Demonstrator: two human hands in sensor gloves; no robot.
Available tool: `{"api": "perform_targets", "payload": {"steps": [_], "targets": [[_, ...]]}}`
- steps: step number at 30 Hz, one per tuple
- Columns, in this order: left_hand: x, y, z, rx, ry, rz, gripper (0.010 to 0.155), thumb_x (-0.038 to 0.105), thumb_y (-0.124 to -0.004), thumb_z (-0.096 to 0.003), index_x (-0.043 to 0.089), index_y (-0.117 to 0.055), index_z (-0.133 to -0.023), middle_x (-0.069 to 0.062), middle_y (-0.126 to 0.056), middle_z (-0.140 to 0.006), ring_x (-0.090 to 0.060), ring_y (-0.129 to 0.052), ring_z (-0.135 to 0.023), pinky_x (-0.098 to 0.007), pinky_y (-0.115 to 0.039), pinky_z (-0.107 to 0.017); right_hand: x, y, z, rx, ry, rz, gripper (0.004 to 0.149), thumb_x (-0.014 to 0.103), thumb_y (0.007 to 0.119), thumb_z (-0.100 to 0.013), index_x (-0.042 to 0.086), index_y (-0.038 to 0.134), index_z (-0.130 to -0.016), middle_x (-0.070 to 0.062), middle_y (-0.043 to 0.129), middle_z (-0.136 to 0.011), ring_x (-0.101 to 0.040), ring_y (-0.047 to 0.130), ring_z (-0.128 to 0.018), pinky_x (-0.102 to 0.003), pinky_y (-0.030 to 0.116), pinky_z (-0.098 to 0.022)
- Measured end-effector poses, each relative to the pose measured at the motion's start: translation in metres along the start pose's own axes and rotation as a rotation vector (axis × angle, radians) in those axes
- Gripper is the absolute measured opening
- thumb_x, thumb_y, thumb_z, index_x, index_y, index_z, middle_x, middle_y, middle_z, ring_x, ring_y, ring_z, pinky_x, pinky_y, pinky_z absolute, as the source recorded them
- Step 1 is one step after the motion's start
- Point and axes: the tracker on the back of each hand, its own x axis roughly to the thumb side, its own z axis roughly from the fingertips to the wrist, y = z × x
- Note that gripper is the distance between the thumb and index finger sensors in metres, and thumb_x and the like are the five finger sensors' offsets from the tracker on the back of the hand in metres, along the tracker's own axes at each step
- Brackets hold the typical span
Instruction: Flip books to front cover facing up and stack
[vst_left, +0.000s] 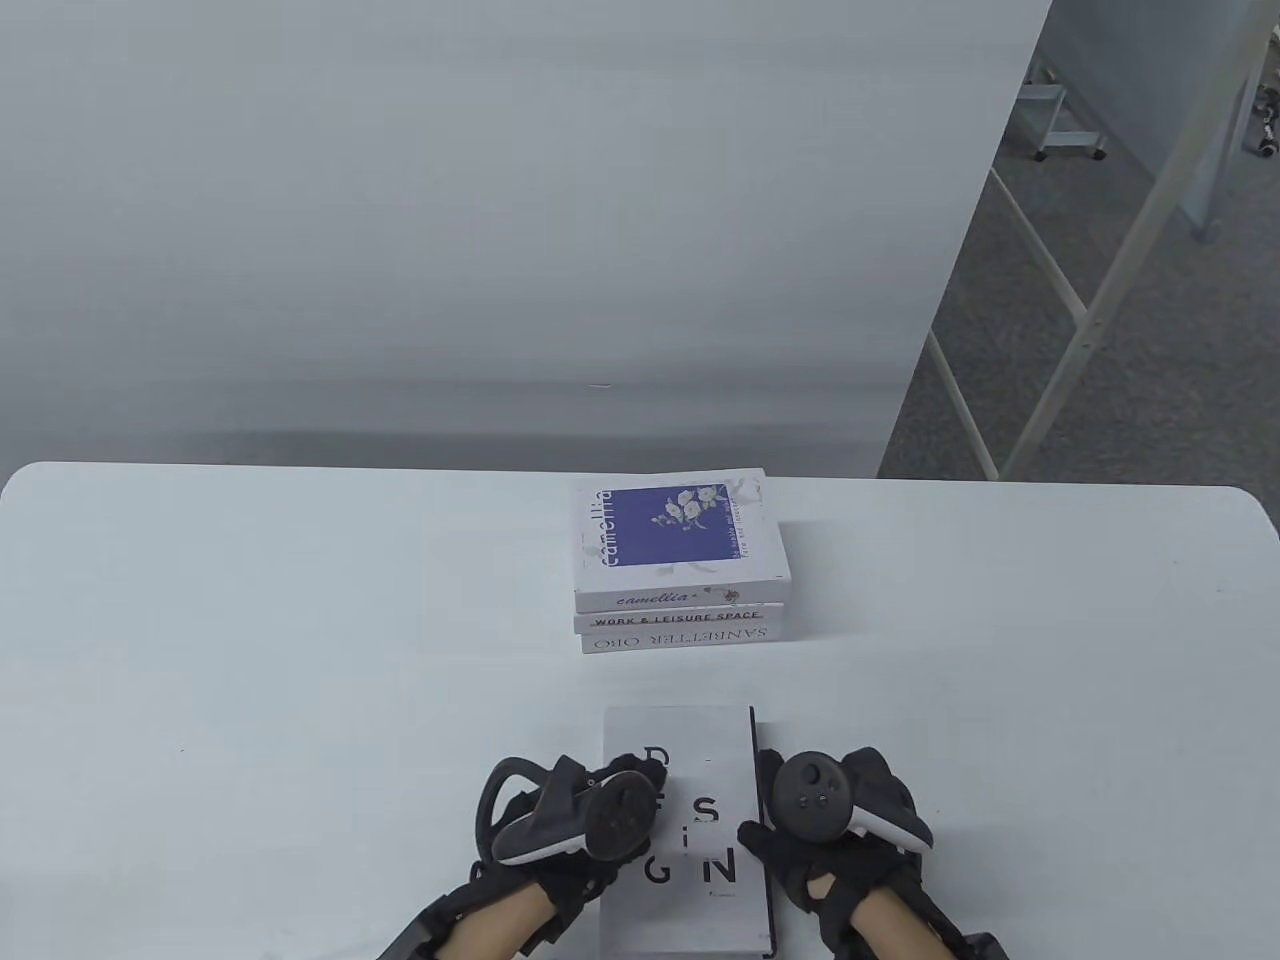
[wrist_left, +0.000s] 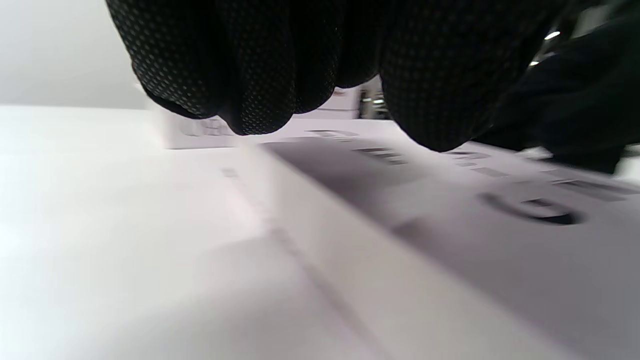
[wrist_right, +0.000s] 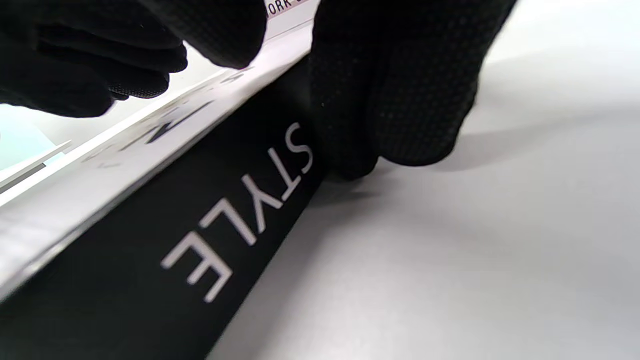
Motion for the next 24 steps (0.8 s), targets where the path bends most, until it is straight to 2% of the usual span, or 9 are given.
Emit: {"api": "perform_targets", "payload": {"steps": [4,5,9,13,18,21,24], "targets": [[-0.023,-0.013,-0.002,-0.111,0.117,0.153,0.077,0.047,-0.088,-0.0382,0.008,-0.062,-0.100,-0.020,-0.075,-0.093,-0.037,-0.094,-0.073,-0.046,-0.085,-0.052,0.000,0.003,-0.001,0.042,-0.013,-0.062,0.071,0.033,0.066,-0.058,-0.008,0.028,-0.102,-0.041,0.058,-0.093,-0.017,0.105,-0.065,-0.031,0.094,-0.045],[-0.028,-0.015,-0.002,-0.135,0.136,0.186,0.078,0.047,-0.087,-0.0383,0.005,-0.062,-0.099,-0.022,-0.076,-0.092,-0.035,-0.097,-0.070,-0.043,-0.088,-0.048,0.001,0.002,-0.001,0.041,-0.013,-0.062,0.072,0.033,0.066,-0.058,-0.008,0.028,-0.102,-0.041,0.058,-0.093,-0.018,0.105,-0.065,-0.032,0.094,-0.045],[-0.038,-0.025,-0.005,-0.236,0.128,0.377,0.078,0.045,-0.086,-0.0398,0.000,-0.060,-0.098,-0.021,-0.082,-0.085,-0.024,-0.106,-0.056,-0.033,-0.095,-0.036,-0.001,0.002,0.000,0.020,-0.001,-0.077,0.072,0.033,0.065,-0.058,-0.007,0.026,-0.103,-0.039,0.055,-0.097,-0.022,0.101,-0.072,-0.035,0.091,-0.050],[-0.040,-0.036,-0.007,-0.286,0.090,0.510,0.083,0.041,-0.083,-0.0415,-0.006,-0.047,-0.100,-0.024,-0.076,-0.088,-0.023,-0.107,-0.055,-0.031,-0.096,-0.034,-0.003,0.001,0.000,0.007,0.028,-0.099,0.071,0.035,0.065,-0.059,-0.005,0.026,-0.104,-0.036,0.055,-0.099,-0.033,0.084,-0.088,-0.042,0.087,-0.056],[-0.040,-0.043,-0.007,-0.307,0.077,0.636,0.085,0.037,-0.082,-0.0427,-0.007,-0.039,-0.101,-0.029,-0.066,-0.092,-0.027,-0.103,-0.060,-0.032,-0.095,-0.038,-0.006,0.000,0.001,-0.028,0.094,-0.134,0.068,0.034,0.065,-0.059,-0.006,0.032,-0.103,-0.034,0.062,-0.096,-0.030,0.087,-0.085,-0.041,0.085,-0.058],[-0.041,-0.044,-0.005,-0.281,0.099,0.694,0.079,0.033,-0.083,-0.0428,-0.005,-0.044,-0.101,-0.026,-0.070,-0.091,-0.029,-0.102,-0.061,-0.033,-0.095,-0.038,-0.007,0.000,0.002,-0.035,0.096,-0.146,0.068,0.033,0.066,-0.058,-0.006,0.032,-0.103,-0.036,0.061,-0.096,-0.032,0.087,-0.084,-0.040,0.086,-0.058],[-0.041,-0.042,-0.004,-0.258,0.133,0.675,0.074,0.031,-0.083,-0.0429,-0.004,-0.051,-0.100,-0.024,-0.076,-0.088,-0.028,-0.103,-0.060,-0.033,-0.095,-0.038,-0.005,-0.001,0.004,-0.046,0.073,-0.146,0.065,0.030,0.065,-0.058,-0.004,0.033,-0.104,-0.037,0.060,-0.096,-0.034,0.088,-0.083,-0.040,0.085,-0.058]]}}
